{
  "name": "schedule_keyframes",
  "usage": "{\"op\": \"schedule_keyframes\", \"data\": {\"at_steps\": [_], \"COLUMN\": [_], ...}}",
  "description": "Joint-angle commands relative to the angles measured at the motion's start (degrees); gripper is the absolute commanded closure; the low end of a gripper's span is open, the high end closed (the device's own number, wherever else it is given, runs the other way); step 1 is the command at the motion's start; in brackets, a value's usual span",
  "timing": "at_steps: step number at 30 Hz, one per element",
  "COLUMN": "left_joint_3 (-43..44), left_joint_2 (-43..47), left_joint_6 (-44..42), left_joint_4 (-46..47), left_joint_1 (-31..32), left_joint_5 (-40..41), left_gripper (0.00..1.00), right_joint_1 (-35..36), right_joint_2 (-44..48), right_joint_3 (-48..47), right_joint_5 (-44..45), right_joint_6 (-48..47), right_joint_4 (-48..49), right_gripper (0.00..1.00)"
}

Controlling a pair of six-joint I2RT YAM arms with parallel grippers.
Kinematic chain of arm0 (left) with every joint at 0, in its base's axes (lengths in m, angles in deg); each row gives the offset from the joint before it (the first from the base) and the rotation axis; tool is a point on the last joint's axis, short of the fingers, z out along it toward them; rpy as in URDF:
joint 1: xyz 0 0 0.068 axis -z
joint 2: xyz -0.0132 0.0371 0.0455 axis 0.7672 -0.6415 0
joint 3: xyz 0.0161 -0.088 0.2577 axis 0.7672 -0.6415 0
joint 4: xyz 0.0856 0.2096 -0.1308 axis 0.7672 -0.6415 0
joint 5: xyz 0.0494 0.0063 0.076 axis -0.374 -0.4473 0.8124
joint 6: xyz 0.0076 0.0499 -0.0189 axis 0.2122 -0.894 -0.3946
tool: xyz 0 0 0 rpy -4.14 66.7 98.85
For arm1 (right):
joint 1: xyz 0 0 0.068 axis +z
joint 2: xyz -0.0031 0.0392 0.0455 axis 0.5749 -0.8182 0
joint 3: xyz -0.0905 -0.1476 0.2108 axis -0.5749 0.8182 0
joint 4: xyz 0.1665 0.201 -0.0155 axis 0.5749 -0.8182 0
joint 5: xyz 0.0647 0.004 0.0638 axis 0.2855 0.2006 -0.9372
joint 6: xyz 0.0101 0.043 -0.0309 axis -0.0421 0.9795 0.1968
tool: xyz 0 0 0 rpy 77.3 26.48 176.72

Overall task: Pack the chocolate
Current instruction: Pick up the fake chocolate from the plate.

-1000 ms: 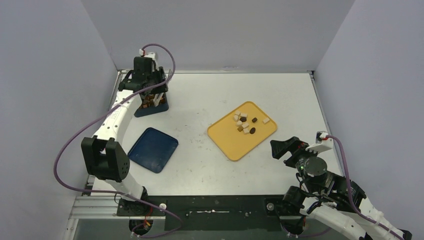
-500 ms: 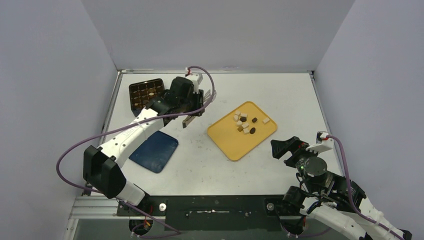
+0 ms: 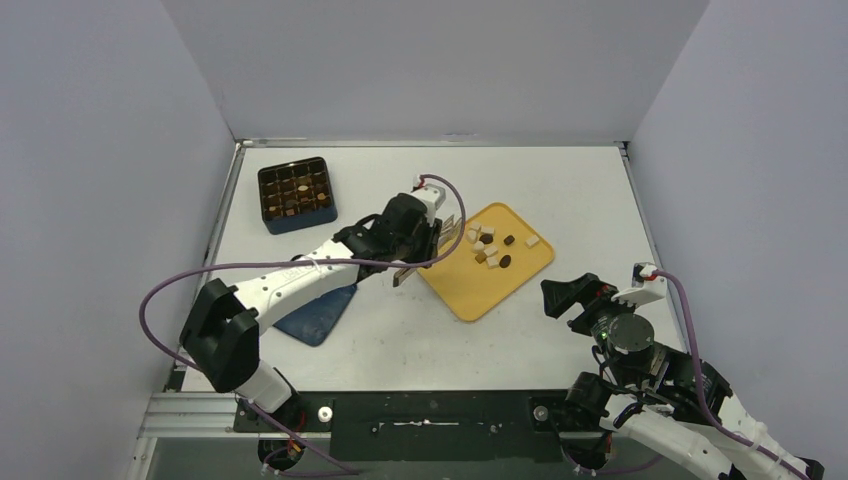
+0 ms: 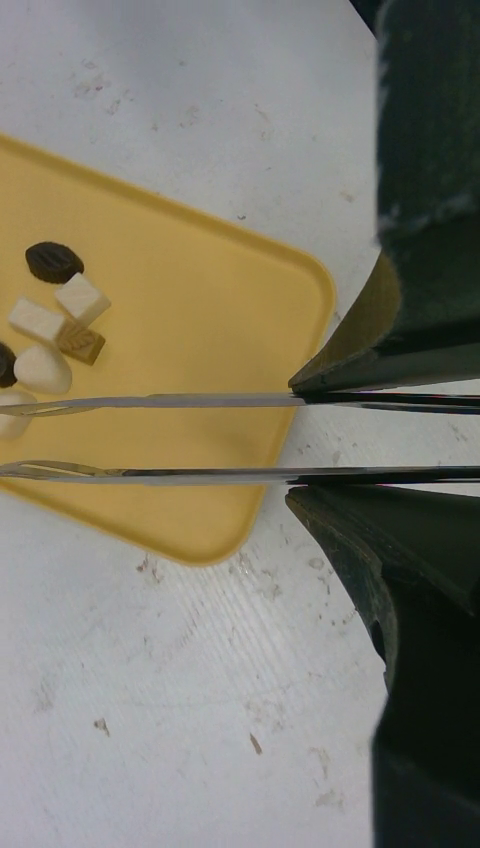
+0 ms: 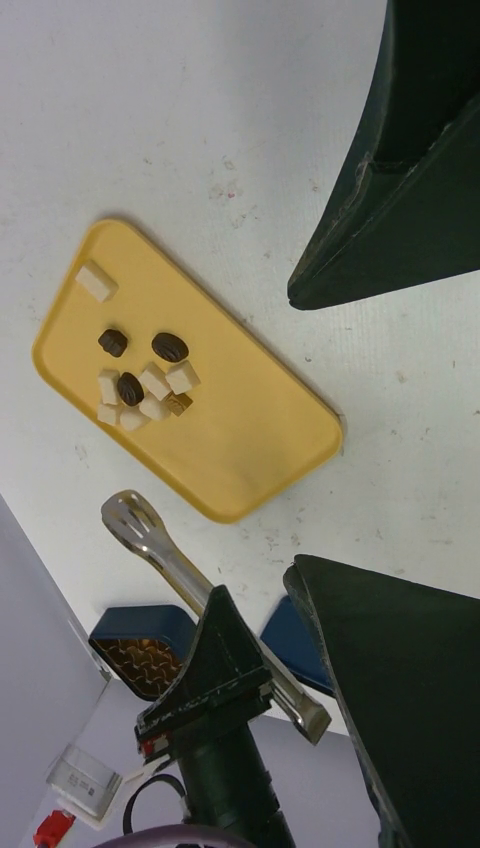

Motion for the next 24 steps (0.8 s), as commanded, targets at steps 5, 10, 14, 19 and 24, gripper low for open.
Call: {"op": "schedule_keyframes", "data": {"at_steps": [5,10,14,19,24], "left_joint_3": [3.84,4.91,5.52,5.0,4.58], "left_joint_2": [-6.74,-9.29,-10.43,-10.97,-12.21], "left_joint_6": [-1.92,-2.14,-2.24,-2.09,-2.09], "left_joint_4": [6.1,6.92,6.56,6.72,7.36], "left_joint_1": [6.74,9.46,10.5,10.75,10.84], "left_joint_5": [2.82,3.21,3.02,3.24,2.9], "left_gripper": [0.66,0.66,0.65,0.65,0.65], "right_joint_1": [0.44,0.45,0.47,0.47,0.43], "right_joint_2": [-0.75,-0.56,-0.48,-0.91,-0.89], "right_joint_3": [-0.2,-0.3,-0.15,-0.13,-0.13], "right_joint_5": [1.44,1.24,1.39,1.58,1.39], "right_joint_6": [0.52,0.79,0.81,0.7,0.61], "right_joint_4": [1.38,1.11,1.28,1.41,1.36], "right_gripper": [0.0,0.0,0.0,0.0,0.0]}}
